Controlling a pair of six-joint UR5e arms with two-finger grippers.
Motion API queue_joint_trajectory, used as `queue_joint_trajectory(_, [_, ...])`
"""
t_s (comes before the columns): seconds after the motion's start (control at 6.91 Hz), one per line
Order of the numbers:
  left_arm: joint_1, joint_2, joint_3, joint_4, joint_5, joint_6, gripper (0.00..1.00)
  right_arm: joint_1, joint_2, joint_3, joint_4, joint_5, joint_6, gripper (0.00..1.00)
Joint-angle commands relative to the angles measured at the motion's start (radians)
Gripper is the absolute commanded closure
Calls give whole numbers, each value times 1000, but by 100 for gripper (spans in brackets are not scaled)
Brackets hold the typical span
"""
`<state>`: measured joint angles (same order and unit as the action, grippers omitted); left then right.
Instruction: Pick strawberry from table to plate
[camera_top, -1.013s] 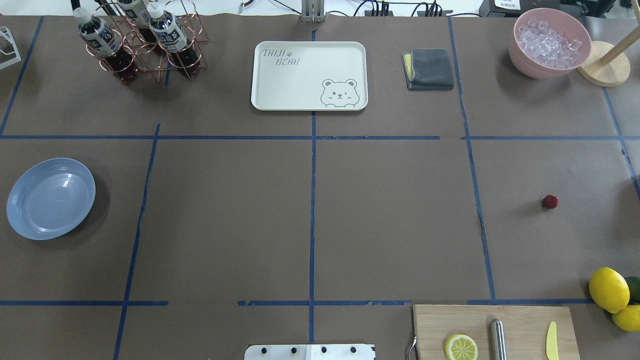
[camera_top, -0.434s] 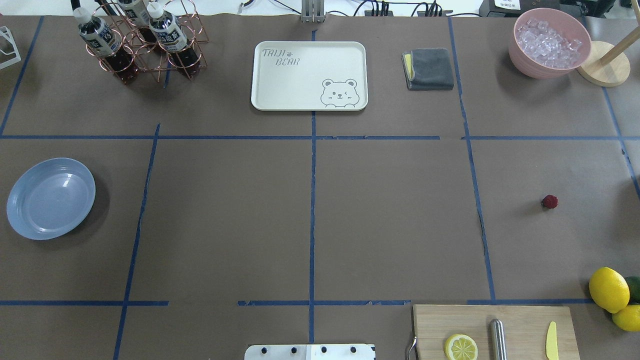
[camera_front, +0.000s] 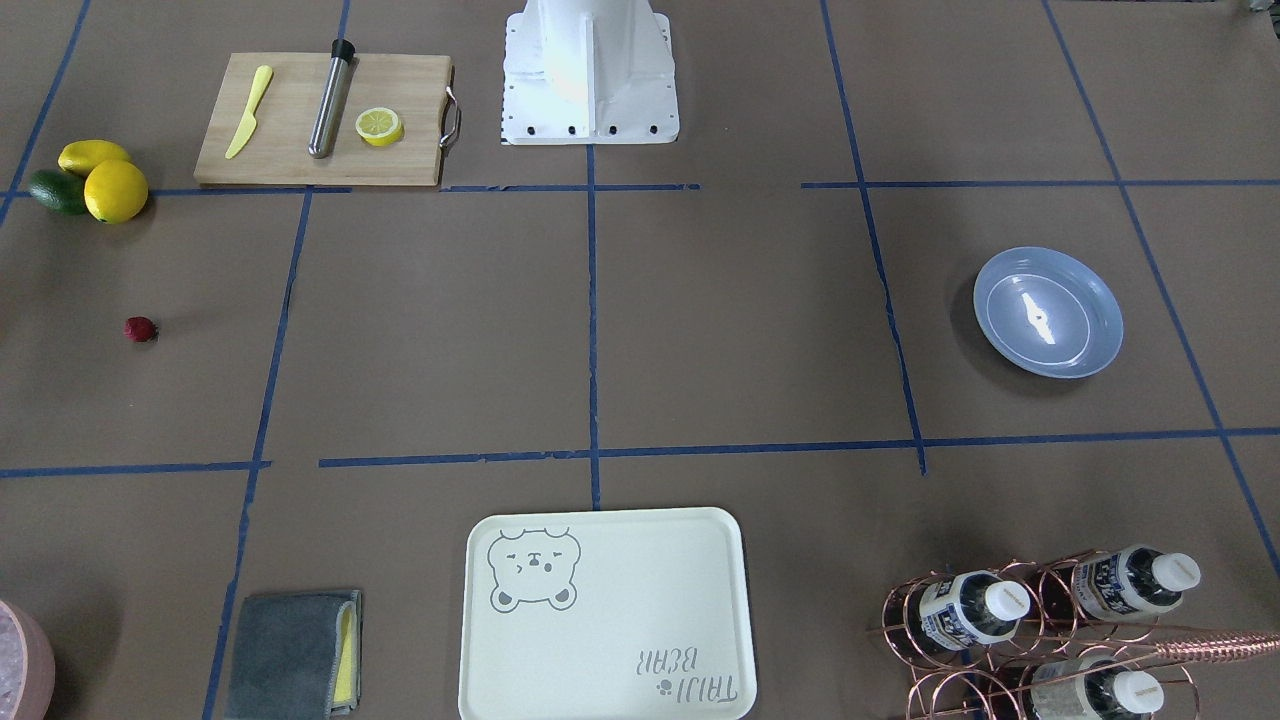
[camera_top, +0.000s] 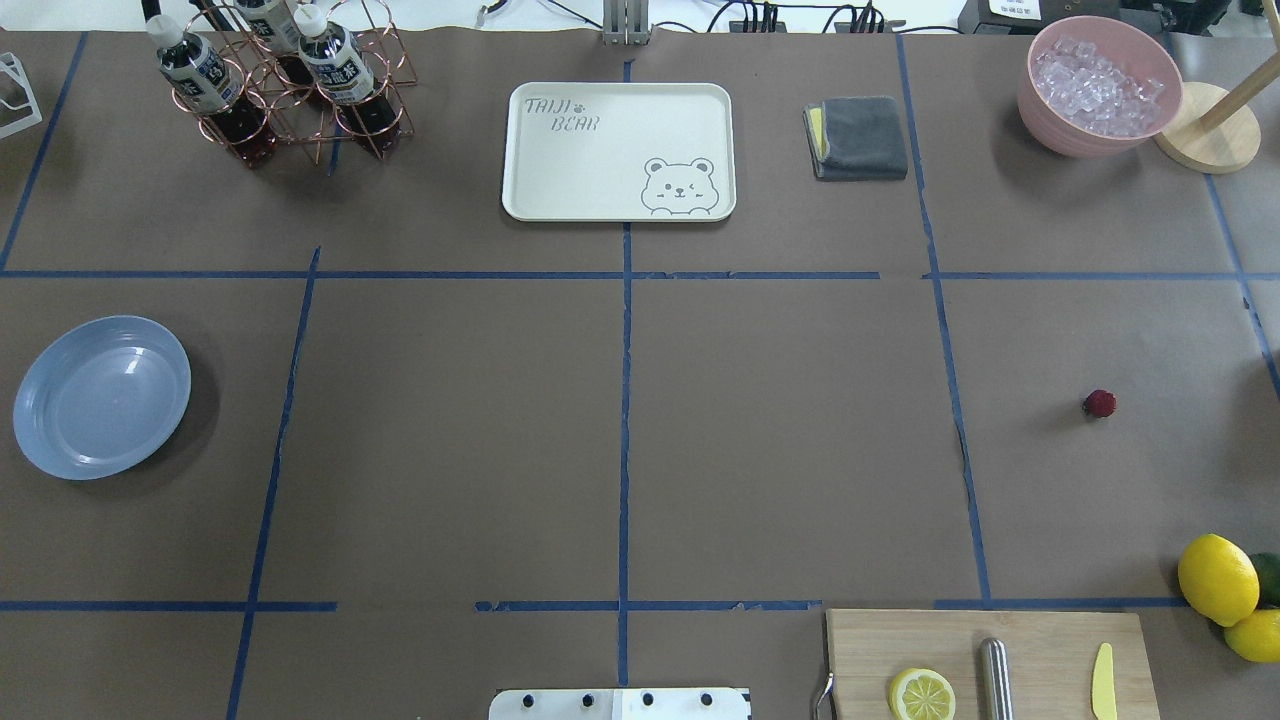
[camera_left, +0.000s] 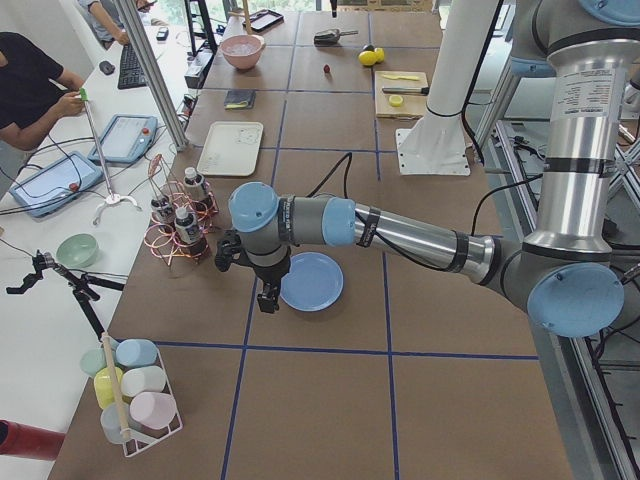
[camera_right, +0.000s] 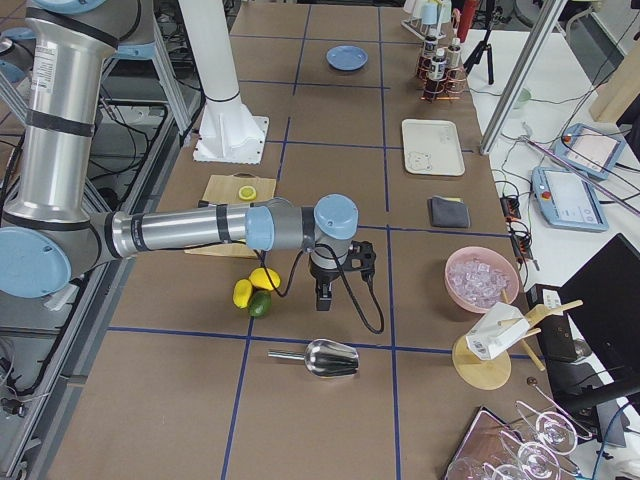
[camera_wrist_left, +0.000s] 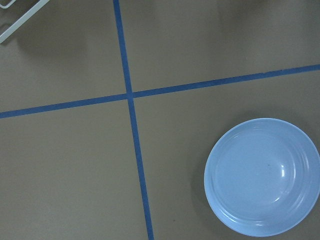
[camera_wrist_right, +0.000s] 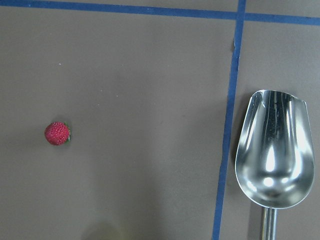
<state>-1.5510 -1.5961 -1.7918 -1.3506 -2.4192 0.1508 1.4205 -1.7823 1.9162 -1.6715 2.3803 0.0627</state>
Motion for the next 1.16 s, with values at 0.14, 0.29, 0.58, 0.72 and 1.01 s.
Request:
queue_joint_trajectory(0.14, [149,28,55,-204,-9,-14,0,-2,0,0,1,3,0,0])
queue_joint_trajectory(0.29, [173,28,137,-319,-14,-57,0,-2,0,0,1,4,0,0])
queue_joint_trajectory(0.58, [297,28,270,-624,-5,-272,0,-5,0,0,1,10,-1,0])
queue_joint_trajectory(0.72, [354,28,304,-703,27,-321,0,-5,0,0,1,10,-1,0])
queue_joint_trajectory(1.01, [443,28,316,-760,65,-427,0,-6,0,0,3,10,-1,0])
